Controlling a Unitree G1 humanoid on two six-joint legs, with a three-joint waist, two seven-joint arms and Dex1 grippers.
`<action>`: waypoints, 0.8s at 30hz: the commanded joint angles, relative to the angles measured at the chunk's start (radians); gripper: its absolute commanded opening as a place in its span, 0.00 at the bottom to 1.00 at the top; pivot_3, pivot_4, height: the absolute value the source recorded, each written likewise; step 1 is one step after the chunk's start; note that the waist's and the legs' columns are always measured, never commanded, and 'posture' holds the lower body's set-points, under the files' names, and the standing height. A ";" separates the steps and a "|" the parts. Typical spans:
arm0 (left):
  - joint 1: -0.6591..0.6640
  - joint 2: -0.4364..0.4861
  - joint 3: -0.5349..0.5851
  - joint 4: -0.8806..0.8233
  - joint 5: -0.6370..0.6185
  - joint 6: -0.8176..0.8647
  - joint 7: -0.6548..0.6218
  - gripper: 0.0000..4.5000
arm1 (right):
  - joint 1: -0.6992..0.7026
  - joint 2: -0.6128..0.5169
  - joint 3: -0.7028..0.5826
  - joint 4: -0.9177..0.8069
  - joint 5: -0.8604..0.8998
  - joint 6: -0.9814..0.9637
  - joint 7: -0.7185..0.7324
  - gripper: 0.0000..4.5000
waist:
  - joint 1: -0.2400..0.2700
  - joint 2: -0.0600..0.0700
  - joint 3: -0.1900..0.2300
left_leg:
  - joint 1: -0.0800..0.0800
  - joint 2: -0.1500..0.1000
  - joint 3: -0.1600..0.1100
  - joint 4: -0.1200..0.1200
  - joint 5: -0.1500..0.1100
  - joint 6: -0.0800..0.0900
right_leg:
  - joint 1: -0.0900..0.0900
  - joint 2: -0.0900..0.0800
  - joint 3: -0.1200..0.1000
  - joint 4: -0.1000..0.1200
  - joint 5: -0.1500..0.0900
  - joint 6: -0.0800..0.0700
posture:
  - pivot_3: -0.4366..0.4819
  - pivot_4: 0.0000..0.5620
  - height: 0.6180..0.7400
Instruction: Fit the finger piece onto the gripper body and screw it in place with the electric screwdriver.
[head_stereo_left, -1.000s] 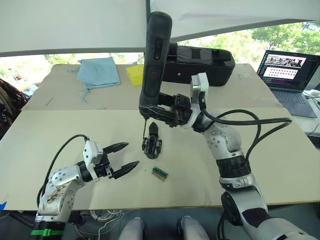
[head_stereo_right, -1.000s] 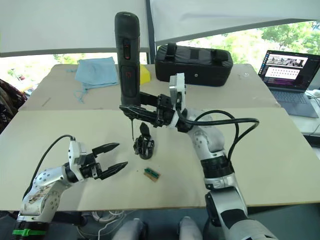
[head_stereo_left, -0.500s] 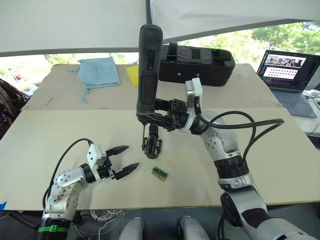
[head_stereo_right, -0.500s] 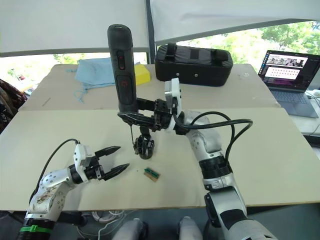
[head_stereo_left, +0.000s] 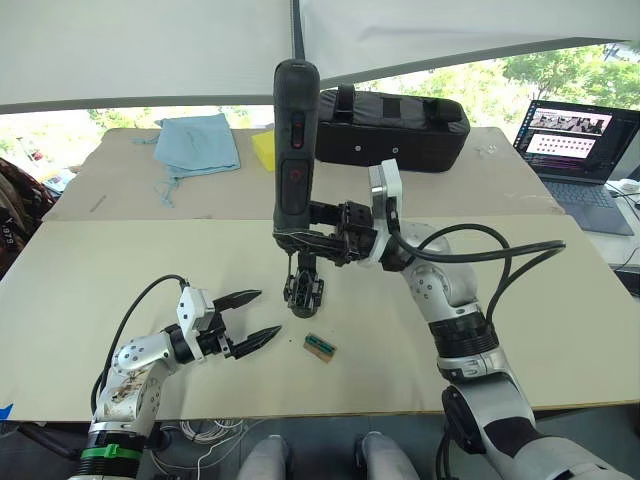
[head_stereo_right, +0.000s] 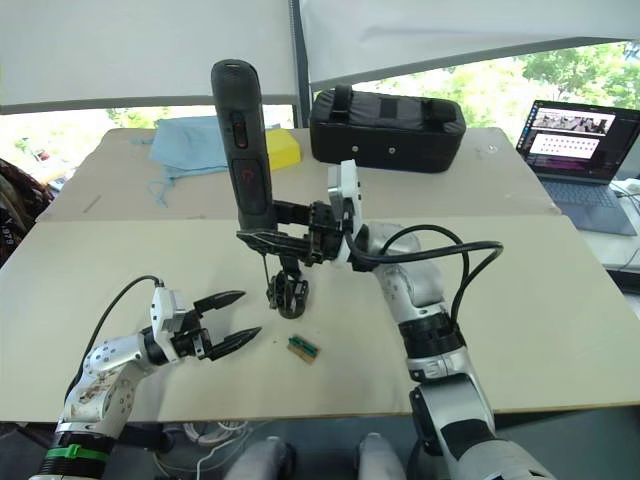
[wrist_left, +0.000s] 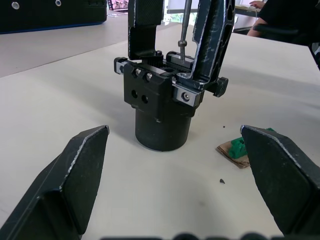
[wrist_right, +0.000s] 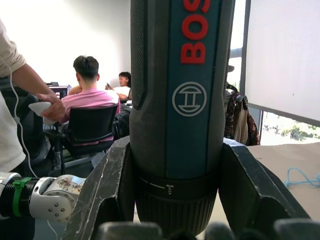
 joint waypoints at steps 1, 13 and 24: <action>-0.015 0.012 0.015 -0.064 -0.025 0.023 0.007 1.00 | -0.009 -0.002 -0.016 -0.034 0.012 -0.038 0.004 0.42 | 0.000 0.000 0.000 | 0.000 0.000 0.000 0.000 0.000 0.000 | 0.000 0.000 0.000 0.000 0.000 0.000 | 0.48 0.27 1.00; -0.005 0.022 0.024 -0.120 -0.039 0.080 0.036 1.00 | -0.002 -0.016 -0.018 -0.031 0.010 -0.038 0.003 0.42 | 0.000 0.000 0.000 | 0.000 0.000 0.000 0.000 0.000 0.000 | 0.000 0.000 0.000 0.000 0.000 0.000 | 0.48 0.27 1.00; -0.005 0.020 0.016 -0.144 -0.031 0.101 0.062 1.00 | 0.007 -0.009 -0.015 -0.027 0.002 -0.048 0.001 0.42 | 0.000 0.000 0.000 | 0.000 0.000 0.000 0.000 0.000 0.000 | 0.000 0.000 0.000 0.000 0.000 0.000 | 0.48 0.27 1.00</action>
